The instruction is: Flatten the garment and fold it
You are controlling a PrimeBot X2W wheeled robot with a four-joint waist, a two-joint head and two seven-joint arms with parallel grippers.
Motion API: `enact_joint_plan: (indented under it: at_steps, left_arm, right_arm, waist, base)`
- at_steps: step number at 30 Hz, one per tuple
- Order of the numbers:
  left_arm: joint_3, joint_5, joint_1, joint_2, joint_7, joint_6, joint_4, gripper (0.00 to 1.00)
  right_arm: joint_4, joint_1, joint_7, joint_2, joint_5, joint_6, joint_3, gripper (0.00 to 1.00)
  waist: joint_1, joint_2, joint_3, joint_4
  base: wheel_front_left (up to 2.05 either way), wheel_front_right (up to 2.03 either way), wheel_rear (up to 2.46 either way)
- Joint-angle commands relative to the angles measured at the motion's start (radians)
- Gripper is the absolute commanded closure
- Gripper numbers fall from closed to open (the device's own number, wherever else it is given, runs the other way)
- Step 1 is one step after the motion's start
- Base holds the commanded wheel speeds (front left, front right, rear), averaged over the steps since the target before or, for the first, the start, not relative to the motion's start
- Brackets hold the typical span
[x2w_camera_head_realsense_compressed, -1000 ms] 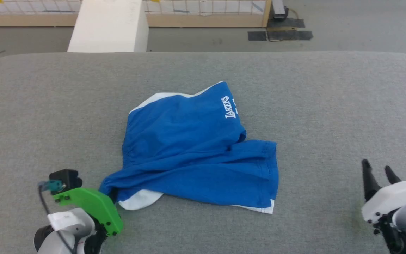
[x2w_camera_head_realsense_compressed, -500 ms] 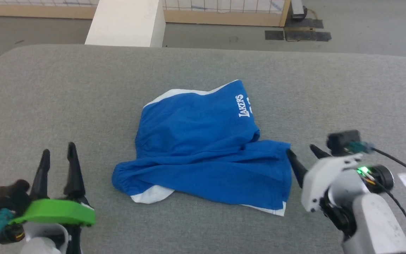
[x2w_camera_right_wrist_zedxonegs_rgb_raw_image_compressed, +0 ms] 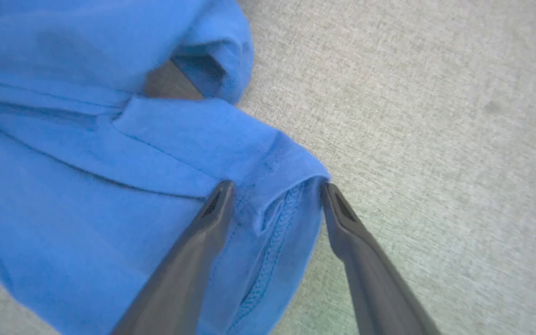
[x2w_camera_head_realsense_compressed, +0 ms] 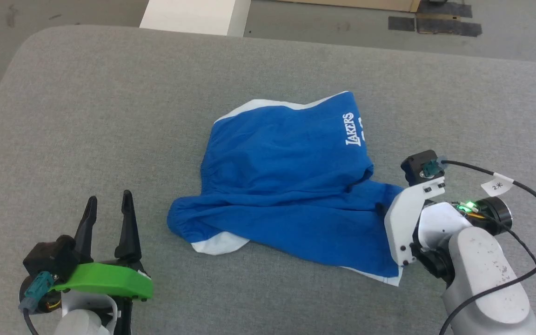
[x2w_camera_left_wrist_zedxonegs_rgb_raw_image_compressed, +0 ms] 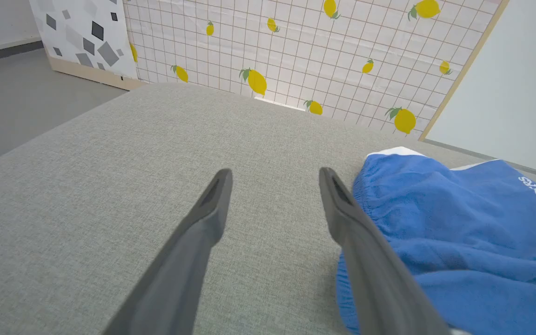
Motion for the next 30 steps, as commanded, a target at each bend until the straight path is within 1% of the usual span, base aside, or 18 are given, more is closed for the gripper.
enact_joint_plan:
  at_steps: [1,5,9,14,17,18,19,21,23,25,27,28,30]
  left_arm:
    - [0.006,0.007,-0.022,-0.007,-0.008,-0.011,0.000,0.00]
    - [0.012,0.018,-0.042,-0.023,-0.008,-0.035,0.003,0.00]
    - [0.006,0.026,-0.073,-0.041,-0.009,-0.060,0.007,0.00]
    - [-0.015,0.034,-0.113,-0.060,-0.009,-0.085,0.037,0.00]
    - [-0.022,0.037,-0.123,-0.067,-0.009,-0.094,0.053,0.00]
    - [-0.024,0.038,-0.125,-0.068,-0.009,-0.097,0.061,0.00]
    - [-0.026,0.039,-0.126,-0.069,-0.009,-0.099,0.068,0.00]
    - [-0.029,0.039,-0.123,-0.071,-0.009,-0.103,0.082,0.00]
    - [-0.033,0.042,-0.119,-0.071,-0.009,-0.107,0.092,0.00]
    - [-0.038,0.046,-0.110,-0.069,-0.009,-0.110,0.102,0.00]
    - [-0.043,0.048,-0.097,-0.068,-0.009,-0.111,0.109,0.00]
    - [-0.049,0.050,-0.073,-0.067,-0.008,-0.111,0.115,0.00]
    - [-0.055,0.051,-0.058,-0.064,-0.005,-0.111,0.116,0.00]
  right_arm:
    - [0.004,-0.023,-0.001,-0.001,0.006,-0.002,0.000,1.00]
    - [0.022,-0.079,0.005,-0.001,0.003,-0.002,-0.031,1.00]
    - [0.062,-0.194,-0.006,-0.001,-0.031,-0.002,-0.083,1.00]
    - [0.155,-0.337,-0.050,-0.001,-0.085,-0.002,-0.136,1.00]
    - [0.218,-0.380,-0.092,-0.001,-0.128,-0.002,-0.170,1.00]
    - [0.244,-0.389,-0.104,-0.001,-0.138,-0.002,-0.179,0.80]
    - [0.268,-0.392,-0.107,-0.001,-0.143,-0.002,-0.183,0.00]
    - [0.295,-0.398,-0.136,-0.001,-0.140,-0.002,-0.203,0.00]
    - [0.293,-0.401,-0.206,-0.001,-0.123,-0.002,-0.236,0.00]
    - [0.290,-0.387,-0.282,-0.001,-0.076,-0.002,-0.277,0.00]
    - [0.279,-0.360,-0.362,-0.001,-0.024,-0.002,-0.297,0.00]
    - [0.246,-0.283,-0.470,-0.001,0.046,-0.002,-0.303,0.00]
    - [0.215,-0.218,-0.521,-0.001,0.087,-0.002,-0.298,0.00]
  waist:
    - [0.0000,0.0000,0.016,0.011]
    - [0.0000,0.0000,0.045,0.021]
    - [0.0000,0.0000,0.085,0.040]
    - [0.0000,0.0000,0.124,0.071]
    - [0.0000,0.0000,0.130,0.080]
    - [0.0000,0.0000,0.128,0.081]
    - [0.0000,0.0000,0.122,0.081]
    - [0.0000,0.0000,0.105,0.078]
    - [0.0000,0.0000,0.080,0.071]
    - [0.0000,0.0000,0.045,0.060]
    - [0.0000,0.0000,0.011,0.049]
    - [0.0000,0.0000,-0.043,0.026]
    - [0.0000,0.0000,-0.073,0.012]
  base:
    - [0.00,0.00,0.00]
    - [0.00,0.00,0.00]
    - [0.00,0.00,0.00]
    - [0.00,0.00,0.00]
    - [0.00,0.00,0.00]
    - [0.00,0.00,0.00]
    - [0.00,0.00,0.00]
    - [0.00,0.00,0.00]
    - [0.00,0.00,0.00]
    - [0.00,0.00,0.00]
    - [0.00,0.00,0.00]
    - [0.00,0.00,0.00]
    - [0.00,0.00,0.00]
